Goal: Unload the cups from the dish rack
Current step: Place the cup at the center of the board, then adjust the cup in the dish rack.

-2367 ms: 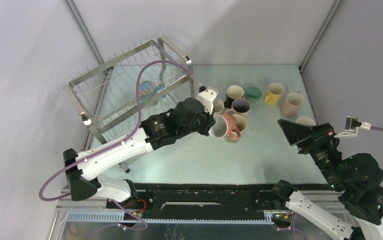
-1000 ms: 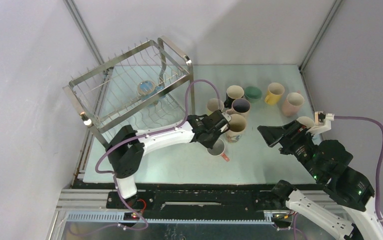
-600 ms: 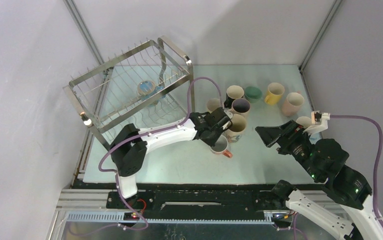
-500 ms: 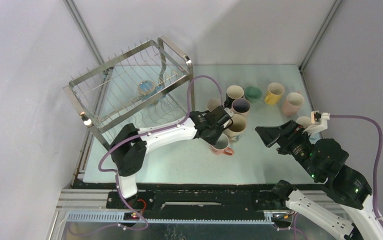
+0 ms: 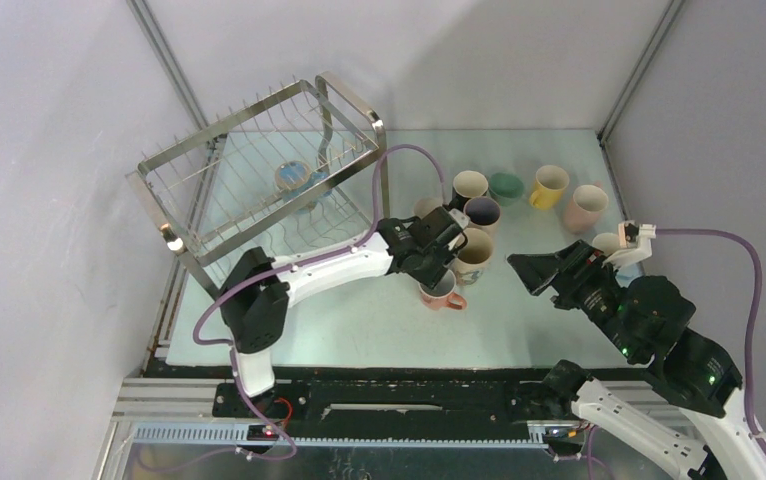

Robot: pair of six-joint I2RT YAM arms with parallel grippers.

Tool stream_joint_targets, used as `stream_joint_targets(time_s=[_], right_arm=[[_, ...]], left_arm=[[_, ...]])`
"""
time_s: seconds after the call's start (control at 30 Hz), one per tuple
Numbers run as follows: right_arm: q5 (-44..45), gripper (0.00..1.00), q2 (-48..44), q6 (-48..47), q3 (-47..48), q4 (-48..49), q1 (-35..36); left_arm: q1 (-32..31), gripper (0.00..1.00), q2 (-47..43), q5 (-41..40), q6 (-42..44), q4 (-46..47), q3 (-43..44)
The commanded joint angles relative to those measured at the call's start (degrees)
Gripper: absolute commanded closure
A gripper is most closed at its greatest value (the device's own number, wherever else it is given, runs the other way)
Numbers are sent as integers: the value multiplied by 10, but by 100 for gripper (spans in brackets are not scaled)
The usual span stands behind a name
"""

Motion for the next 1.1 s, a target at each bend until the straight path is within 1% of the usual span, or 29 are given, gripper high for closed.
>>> stream_joint_targets(time_s=[0.0,0.27,0.4,0.43,0.47,0.53,0.57,0.8,0.93,1.0,1.07], right_arm=[[-4,0,10,-12,-4,15,3],[-9,0,15,-10,-13,29,3],[-12,0,23,-13,-14,38,3],[-13,0,26,-14,-15,42,3],[-15,0,28,-15,-16,44,3],[-18,0,37,-16,-18,52,3],[-21,0,40,-17,-18,56,3],[-35,0,64,-25,-32,91,2],[-42,0,89,-38,-36,125,-6],[-57,0,106,-44,-35,145,-20],[-94,0,130,-47,-35,167,-44]], left_arm=[[4,42,-47,-11,17,6,43],[-1,26,-112,1,22,2,49],[-5,21,-154,8,22,-3,50],[-5,18,-165,10,21,-4,50],[-6,9,-177,10,21,-6,50],[-8,2,-200,9,20,-9,49],[-9,0,-212,6,19,-11,47],[-18,0,-312,-33,7,-7,15],[-21,0,-369,-60,3,-14,15],[-21,0,-398,-72,3,-21,21],[-21,0,-420,-77,3,-27,26]])
